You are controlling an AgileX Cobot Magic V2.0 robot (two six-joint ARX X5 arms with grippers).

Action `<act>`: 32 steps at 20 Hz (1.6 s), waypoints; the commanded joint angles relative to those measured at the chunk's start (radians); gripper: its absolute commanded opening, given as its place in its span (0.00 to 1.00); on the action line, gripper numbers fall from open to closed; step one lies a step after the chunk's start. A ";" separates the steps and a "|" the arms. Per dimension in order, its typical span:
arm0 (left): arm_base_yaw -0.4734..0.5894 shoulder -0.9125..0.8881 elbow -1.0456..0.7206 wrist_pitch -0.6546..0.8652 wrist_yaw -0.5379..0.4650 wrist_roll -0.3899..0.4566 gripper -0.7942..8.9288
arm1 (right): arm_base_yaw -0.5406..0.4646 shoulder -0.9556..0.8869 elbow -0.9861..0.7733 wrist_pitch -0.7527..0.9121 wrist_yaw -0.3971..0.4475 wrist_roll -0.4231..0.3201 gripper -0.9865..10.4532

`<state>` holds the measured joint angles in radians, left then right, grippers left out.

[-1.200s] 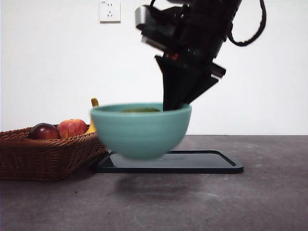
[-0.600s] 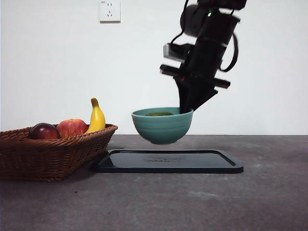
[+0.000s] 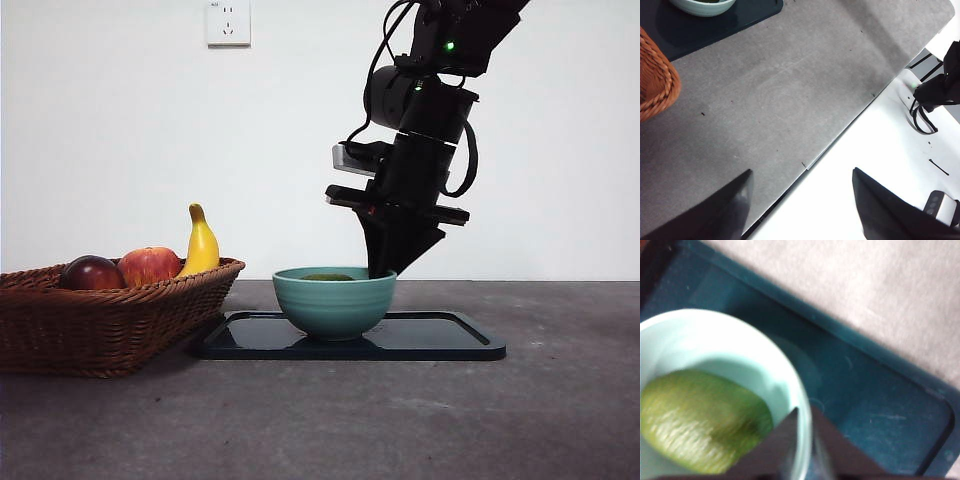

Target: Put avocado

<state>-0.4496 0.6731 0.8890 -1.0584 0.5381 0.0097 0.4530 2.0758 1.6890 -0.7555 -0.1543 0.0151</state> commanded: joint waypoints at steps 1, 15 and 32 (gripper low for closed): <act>-0.004 0.005 0.005 0.008 0.006 0.010 0.40 | 0.005 0.017 0.028 -0.003 -0.001 0.005 0.24; -0.004 0.005 0.005 0.019 0.005 0.010 0.40 | 0.025 -0.556 0.027 -0.293 -0.002 -0.020 0.24; -0.004 0.005 0.005 0.035 0.005 0.009 0.40 | 0.241 -1.167 -0.629 -0.213 -0.089 0.060 0.24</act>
<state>-0.4496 0.6731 0.8890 -1.0290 0.5381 0.0097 0.6857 0.9035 1.0492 -0.9783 -0.2417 0.0605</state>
